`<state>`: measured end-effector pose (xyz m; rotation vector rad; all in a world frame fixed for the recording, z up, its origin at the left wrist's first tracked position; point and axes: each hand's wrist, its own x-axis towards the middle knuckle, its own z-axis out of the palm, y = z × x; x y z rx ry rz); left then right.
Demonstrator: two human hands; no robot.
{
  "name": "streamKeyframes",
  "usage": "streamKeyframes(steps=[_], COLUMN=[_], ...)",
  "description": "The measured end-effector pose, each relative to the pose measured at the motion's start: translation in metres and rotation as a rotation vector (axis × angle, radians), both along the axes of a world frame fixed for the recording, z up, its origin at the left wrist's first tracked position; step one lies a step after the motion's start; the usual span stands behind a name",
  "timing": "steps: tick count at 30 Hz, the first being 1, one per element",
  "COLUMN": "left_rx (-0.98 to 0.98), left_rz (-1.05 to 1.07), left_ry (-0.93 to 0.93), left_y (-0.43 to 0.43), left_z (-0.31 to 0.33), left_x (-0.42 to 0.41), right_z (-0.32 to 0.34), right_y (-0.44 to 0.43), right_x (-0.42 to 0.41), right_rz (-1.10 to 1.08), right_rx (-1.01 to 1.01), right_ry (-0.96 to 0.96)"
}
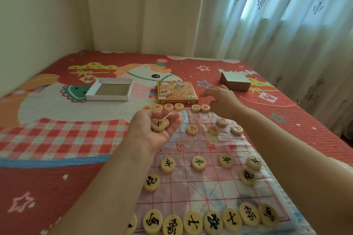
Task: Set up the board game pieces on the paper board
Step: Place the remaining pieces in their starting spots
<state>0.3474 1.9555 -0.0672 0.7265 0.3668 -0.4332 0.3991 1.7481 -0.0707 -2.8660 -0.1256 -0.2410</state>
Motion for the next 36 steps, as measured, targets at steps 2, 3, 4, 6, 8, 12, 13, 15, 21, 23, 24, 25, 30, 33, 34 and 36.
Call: streamKeyframes(steps=[2, 3, 4, 6, 8, 12, 13, 15, 21, 23, 24, 25, 30, 33, 34, 36], left_rx=[-0.003, -0.012, -0.023, -0.048, -0.08, -0.161, -0.175, -0.181, -0.189, -0.187, -0.187, -0.193, -0.184, -0.201, -0.205, -0.214], left_rz=[-0.008, -0.009, -0.01, -0.022, -0.041, -0.084, -0.101, -0.145, -0.18, -0.193, -0.2, -0.21, -0.25, -0.247, -0.243, -0.233], left_ry=[-0.007, -0.006, -0.001, 0.012, 0.032, 0.053, 0.049, 0.041, 0.018, 0.003, -0.004, -0.01, -0.033, -0.021, -0.019, -0.015], left_y=[0.0, 0.0, 0.0, -0.002, -0.004, -0.007, -0.007, -0.007, -0.006, -0.006, -0.006, -0.006, -0.005, -0.005, -0.005, -0.006], left_z=[0.001, 0.001, 0.001, -0.001, -0.003, -0.001, -0.001, 0.0, 0.002, 0.002, 0.003, 0.003, 0.001, 0.0, 0.0, 0.0], left_x=[-0.001, -0.002, -0.001, 0.0, 0.0, -0.005, -0.007, -0.009, -0.01, -0.012, -0.012, -0.013, -0.012, -0.01, -0.01, -0.01], right_z=[0.007, 0.011, 0.013, 0.018, 0.018, 0.017, 0.017, 0.015, 0.015, 0.017, 0.017, 0.018, 0.017, 0.017, 0.016, 0.013], right_y=[0.007, 0.011, 0.017, 0.029, 0.042, 0.062, 0.065, 0.068, 0.065, 0.063, 0.062, 0.062, 0.062, 0.061, 0.061, 0.062], right_x=[-0.009, -0.015, -0.02, -0.032, -0.042, -0.059, -0.062, -0.065, -0.073, -0.076, -0.077, -0.079, -0.083, -0.083, -0.082, -0.079], right_rz=[0.03, 0.051, 0.077, 0.156, 0.256, 0.37, 0.389, 0.391, 0.382, 0.392, 0.4, 0.405, 0.405, 0.38, 0.369, 0.335], right_rx=[0.067, 0.106, 0.139, 0.151, 0.131, 0.169, 0.188, 0.228, 0.427, 0.481, 0.502, 0.517, 0.549, 0.544, 0.552, 0.58], right_ry=[-0.048, -0.076, -0.099, -0.119, -0.096, 0.021, 0.035, 0.056, 0.103, 0.107, 0.098, 0.082, 0.032, 0.036, 0.037, 0.013])
